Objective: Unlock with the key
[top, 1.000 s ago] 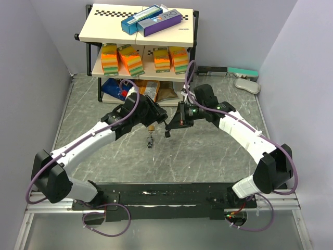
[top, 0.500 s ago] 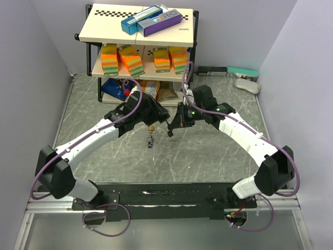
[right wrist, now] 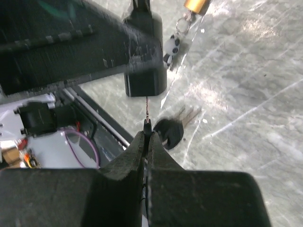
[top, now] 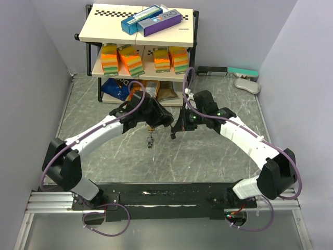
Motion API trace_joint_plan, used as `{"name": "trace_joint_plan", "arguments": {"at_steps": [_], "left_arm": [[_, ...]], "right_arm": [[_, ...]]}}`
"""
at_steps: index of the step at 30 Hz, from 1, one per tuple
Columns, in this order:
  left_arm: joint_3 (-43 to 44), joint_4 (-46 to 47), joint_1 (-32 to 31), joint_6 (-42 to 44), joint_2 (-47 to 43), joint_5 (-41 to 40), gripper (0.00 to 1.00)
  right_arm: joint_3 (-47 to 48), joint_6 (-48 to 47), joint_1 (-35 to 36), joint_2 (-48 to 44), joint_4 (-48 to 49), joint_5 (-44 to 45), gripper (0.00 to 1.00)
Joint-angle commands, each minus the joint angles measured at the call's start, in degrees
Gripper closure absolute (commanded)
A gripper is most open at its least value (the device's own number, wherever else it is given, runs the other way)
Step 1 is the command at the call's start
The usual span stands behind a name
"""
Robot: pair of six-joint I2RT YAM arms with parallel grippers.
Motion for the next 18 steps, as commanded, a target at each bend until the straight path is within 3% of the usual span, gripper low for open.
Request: {"name": "trace_joint_plan", "arguments": {"at_steps": [1,6,18], "left_arm": [[0.0,0.5,-0.1,-5.5,0.4,14.3,0.99],[-0.9,2.1,0.4,-6.6,1.3,16.3,0.99],[-3.6,5.2,0.3,-4.8,-1.6,14.6,0.99]], "right_arm": [[-4.2,3.6,-1.2,-3.8,9.1,4.7,1.0],[-8.4,6.4,-0.9,-6.7,7.3,2.6,1.0],[-5.2,7.5,-1.0,-4.2,3.5,6.0,1.0]]}}
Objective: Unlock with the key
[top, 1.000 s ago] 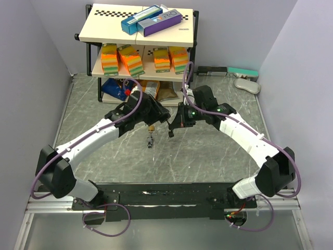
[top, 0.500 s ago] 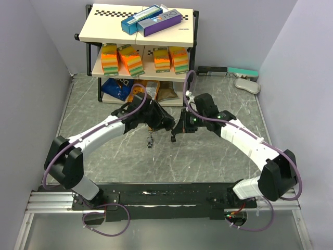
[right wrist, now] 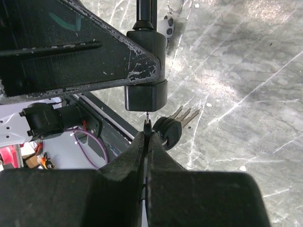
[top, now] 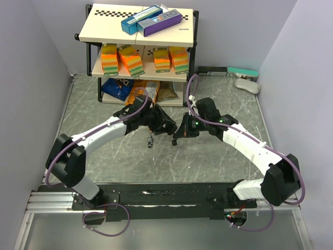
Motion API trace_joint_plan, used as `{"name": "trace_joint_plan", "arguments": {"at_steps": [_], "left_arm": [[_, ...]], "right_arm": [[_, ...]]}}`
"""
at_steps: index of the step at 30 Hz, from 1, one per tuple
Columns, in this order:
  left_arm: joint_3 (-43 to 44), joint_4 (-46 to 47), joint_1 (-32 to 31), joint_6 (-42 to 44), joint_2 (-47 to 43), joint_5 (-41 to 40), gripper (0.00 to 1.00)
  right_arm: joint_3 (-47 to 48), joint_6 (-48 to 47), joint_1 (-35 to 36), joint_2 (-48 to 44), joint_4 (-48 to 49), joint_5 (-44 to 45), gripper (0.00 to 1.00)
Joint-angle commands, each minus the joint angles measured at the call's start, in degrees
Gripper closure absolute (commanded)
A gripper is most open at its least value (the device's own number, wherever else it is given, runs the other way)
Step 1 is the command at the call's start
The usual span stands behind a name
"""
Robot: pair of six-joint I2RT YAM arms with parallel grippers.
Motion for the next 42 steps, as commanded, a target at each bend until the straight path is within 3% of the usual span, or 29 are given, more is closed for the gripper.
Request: {"name": "trace_joint_plan", "arguments": {"at_steps": [1,11,24,36,42], "left_arm": [[-1.1,3.8,-0.3,-1.6,-5.3,2.6,0.99],[3.0,-0.7,-3.2,1.0,-3.6,-0.2,0.99],[4.6,0.3,-5.8,-1.1,-2.6,0.1,0.99],[2.3,11.7,-5.9,5.6,-8.0,-1.0,0.99],[1.6,18.1,-5.9,10.6,-11.0,1.0,0.99]], "right_arm": [[3.4,0.9,-1.0,0.8,1.4,5.9,1.0],[8.2,2.8,-1.3,3.2,7.6,11.4,1.0],[5.3,5.8,-1.4,1.3,22.4,19.8,1.0],[5.5,9.4,-7.7,2.4,25.5,-0.3,1.0],[5.8,12.7,-9.9,0.8,27.2,-5.5,1.0]]}}
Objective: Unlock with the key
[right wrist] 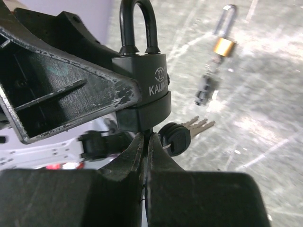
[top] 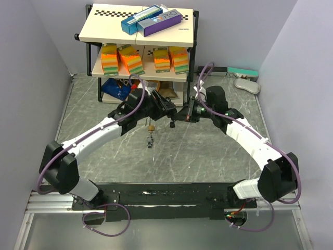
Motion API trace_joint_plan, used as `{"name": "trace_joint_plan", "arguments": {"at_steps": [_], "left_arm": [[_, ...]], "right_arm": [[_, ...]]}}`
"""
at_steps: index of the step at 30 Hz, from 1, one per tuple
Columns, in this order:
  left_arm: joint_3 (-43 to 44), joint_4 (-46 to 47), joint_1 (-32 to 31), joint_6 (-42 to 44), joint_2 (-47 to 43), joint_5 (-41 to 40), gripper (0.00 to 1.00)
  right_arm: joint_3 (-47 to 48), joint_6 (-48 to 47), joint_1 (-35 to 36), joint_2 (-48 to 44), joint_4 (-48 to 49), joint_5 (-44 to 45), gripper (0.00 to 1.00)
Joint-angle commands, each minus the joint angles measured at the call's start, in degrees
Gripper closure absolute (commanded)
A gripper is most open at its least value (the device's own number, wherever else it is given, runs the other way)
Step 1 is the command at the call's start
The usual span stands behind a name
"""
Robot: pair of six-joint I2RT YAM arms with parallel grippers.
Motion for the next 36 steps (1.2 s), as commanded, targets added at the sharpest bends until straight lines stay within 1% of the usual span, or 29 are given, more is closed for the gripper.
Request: {"name": "trace_joint_plan", "arguments": {"at_steps": [1,7,11,15,16,18,19,20,22,23,24,25,26,29,32,34,36], "left_arm": [[-0.8,10.1,-4.4,4.4,-7.1,12.5,0.99],[-2.0,14.5,-4.4,6.3,-9.1,15.6,0.99],[-2.7,15.2,-4.4,7.3,-10.4,16.5,0.99],[-2.5,12.6,-4.4,7.7,-11.1,15.4,0.99],[-2.4,11.9,-4.4,7.5,-11.2,14.0,0.99],[-0.4,6.8,-4.2,7.1,-10.4,11.9,0.99],[0.4,4.6,-4.2,7.0,-10.0,10.4,0.99],[1.8,1.2,-3.8,6.5,-9.0,9.4,0.99],[3.1,-2.6,-3.4,5.5,-8.0,7.4,0.99],[3.5,-3.6,-3.0,5.0,-7.1,7.2,0.99],[3.7,-4.7,-1.8,3.9,-6.7,7.1,0.99],[3.8,-4.9,-1.4,3.4,-6.4,7.1,0.99],[3.8,-4.8,-0.4,2.8,-5.7,7.2,0.99],[5.2,-5.3,1.1,3.6,-4.0,7.3,0.99],[6.0,-6.8,3.4,4.2,-2.2,8.9,0.99],[5.2,-4.1,4.1,5.1,-2.6,10.2,0.99],[3.8,-1.0,4.7,8.2,-3.0,14.4,0.99]], "right_arm": [[2.3,6.0,-3.4,-1.8,14.2,1.7,1.0],[3.2,8.1,-4.3,-2.6,17.0,-0.5,1.0],[3.7,8.2,-4.4,-3.0,17.0,-1.0,1.0],[4.0,6.4,-4.6,-3.2,16.6,-1.3,1.0],[4.0,5.7,-4.5,-3.3,15.9,-1.4,1.0],[3.9,3.6,-4.5,-3.8,14.9,-1.4,0.99],[3.7,2.9,-4.5,-4.2,14.7,-1.4,0.96],[3.4,2.3,-4.4,-4.9,13.0,-1.5,0.89],[2.0,0.6,-4.4,-5.9,12.0,-2.0,0.81],[1.3,0.0,-4.3,-7.1,11.1,-2.2,0.77],[-0.2,-1.1,-4.3,-7.7,10.5,-2.4,0.69],[-1.1,-1.6,-4.2,-8.4,9.9,-2.6,0.66],[-2.0,-2.0,-4.1,-10.1,8.9,-2.7,0.61],[-6.2,-2.8,-4.1,-13.8,6.5,-3.0,0.54],[-8.9,-2.4,-4.2,-18.0,4.9,-3.5,0.5],[-10.0,-2.1,-4.1,-21.2,3.5,-3.4,0.48],[-10.6,-2.3,-4.5,-22.7,2.2,-3.2,0.45]]}}
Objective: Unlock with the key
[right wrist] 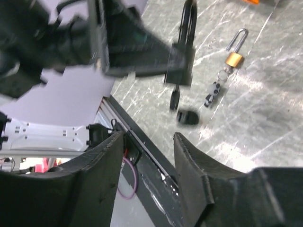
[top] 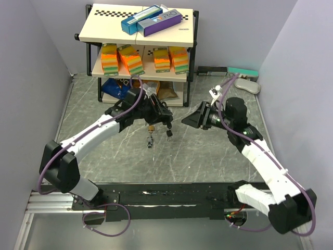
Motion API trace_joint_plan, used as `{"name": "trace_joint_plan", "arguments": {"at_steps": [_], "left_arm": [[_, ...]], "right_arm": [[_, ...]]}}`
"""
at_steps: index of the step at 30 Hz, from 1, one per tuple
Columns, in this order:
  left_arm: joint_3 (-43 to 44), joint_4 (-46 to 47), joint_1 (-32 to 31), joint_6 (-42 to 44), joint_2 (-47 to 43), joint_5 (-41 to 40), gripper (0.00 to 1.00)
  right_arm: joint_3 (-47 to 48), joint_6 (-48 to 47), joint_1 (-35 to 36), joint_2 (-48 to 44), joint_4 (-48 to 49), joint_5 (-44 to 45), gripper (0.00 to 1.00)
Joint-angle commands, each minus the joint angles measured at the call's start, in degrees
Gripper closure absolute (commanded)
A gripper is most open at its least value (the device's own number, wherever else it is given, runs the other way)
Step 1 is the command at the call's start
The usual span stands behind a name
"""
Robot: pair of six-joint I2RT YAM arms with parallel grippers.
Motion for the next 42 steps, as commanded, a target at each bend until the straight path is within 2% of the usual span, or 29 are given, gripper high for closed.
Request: {"name": "trace_joint_plan", "arguments": {"at_steps": [1,5,7,9,14,18,21,24,25,27,31,35,42], "left_arm": [[2.0,10.8,1.8,4.5,-2.5,9.1,0.99],[2.6,10.9,2.1,14.9,-2.8,21.5,0.99],[1.6,9.4,2.1,19.6,-4.6,26.5,0.99],[-0.3,9.5,2.2,21.7,-6.9,30.4,0.99],[-6.2,13.7,2.7,23.0,-14.1,38.9,0.99],[-8.0,15.6,2.9,20.2,-15.4,46.8,0.99],[-8.4,17.1,2.9,19.3,-16.3,48.6,0.99],[-7.4,11.5,2.9,22.7,-17.0,47.5,0.99],[-7.6,12.2,2.9,22.0,-17.1,48.4,0.99],[-8.3,14.7,2.9,19.9,-17.1,50.6,0.99],[-8.2,15.7,2.9,18.0,-17.1,52.8,0.99],[-6.9,13.0,2.9,18.8,-17.6,54.2,0.99],[-8.0,15.2,2.9,15.9,-19.4,54.8,0.99]], "right_arm": [[-0.4,-1.2,-0.5,-5.4,-2.1,0.8,0.44],[6.9,-4.0,-1.3,-3.8,-5.9,-1.1,0.41],[10.9,-5.3,-1.2,-1.5,-9.0,-1.8,0.24],[17.0,-7.3,-1.2,0.4,-11.8,-2.4,0.19],[26.7,-13.0,2.4,6.8,-18.0,-1.6,0.2],[28.6,-15.3,6.0,9.8,-17.4,-2.1,0.2],[27.4,-13.1,6.6,10.2,-13.6,-5.3,0.19],[29.1,-14.3,7.9,11.0,-15.3,-5.6,0.16],[29.7,-15.0,8.4,11.3,-15.7,-5.8,0.15],[29.4,-15.9,9.2,11.2,-15.3,-6.6,0.15],[24.6,-13.4,9.2,10.3,-5.7,-12.8,0.16],[23.5,-12.7,9.6,10.1,-2.7,-16.5,0.17],[22.7,-11.6,10.7,10.4,-0.2,-23.7,0.2]]}}
